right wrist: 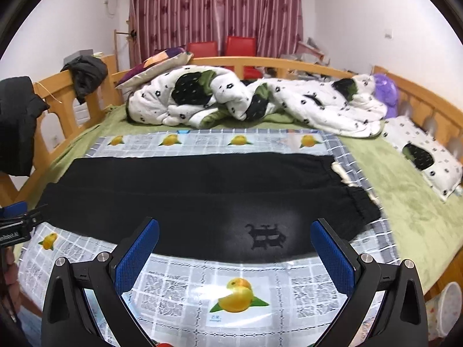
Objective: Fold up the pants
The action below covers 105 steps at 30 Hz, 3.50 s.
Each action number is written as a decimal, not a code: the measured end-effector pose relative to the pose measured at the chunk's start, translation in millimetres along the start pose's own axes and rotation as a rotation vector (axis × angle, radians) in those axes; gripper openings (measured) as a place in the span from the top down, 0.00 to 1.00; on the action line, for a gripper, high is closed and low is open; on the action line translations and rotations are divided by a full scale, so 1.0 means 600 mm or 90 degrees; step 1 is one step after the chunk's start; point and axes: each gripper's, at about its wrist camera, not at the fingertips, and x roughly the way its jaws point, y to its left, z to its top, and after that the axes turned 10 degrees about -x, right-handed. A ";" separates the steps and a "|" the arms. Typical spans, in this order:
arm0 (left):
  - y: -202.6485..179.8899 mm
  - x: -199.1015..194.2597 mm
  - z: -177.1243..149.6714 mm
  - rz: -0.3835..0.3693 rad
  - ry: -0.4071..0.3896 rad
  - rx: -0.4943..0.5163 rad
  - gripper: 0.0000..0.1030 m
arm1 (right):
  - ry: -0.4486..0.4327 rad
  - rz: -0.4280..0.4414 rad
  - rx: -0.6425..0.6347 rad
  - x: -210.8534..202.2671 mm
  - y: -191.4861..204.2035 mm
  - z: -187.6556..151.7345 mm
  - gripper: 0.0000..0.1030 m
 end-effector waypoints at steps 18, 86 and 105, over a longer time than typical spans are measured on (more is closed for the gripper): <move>0.085 0.118 -0.021 -0.032 0.048 -0.047 0.03 | 0.003 -0.005 0.025 0.095 -0.043 -0.064 0.20; 0.202 0.399 0.245 0.037 -0.078 -0.136 0.23 | 0.065 0.063 0.057 0.532 -0.155 0.155 0.47; 0.316 0.315 0.003 -0.104 0.109 -0.373 0.36 | 0.195 0.088 0.222 0.336 -0.220 -0.139 0.53</move>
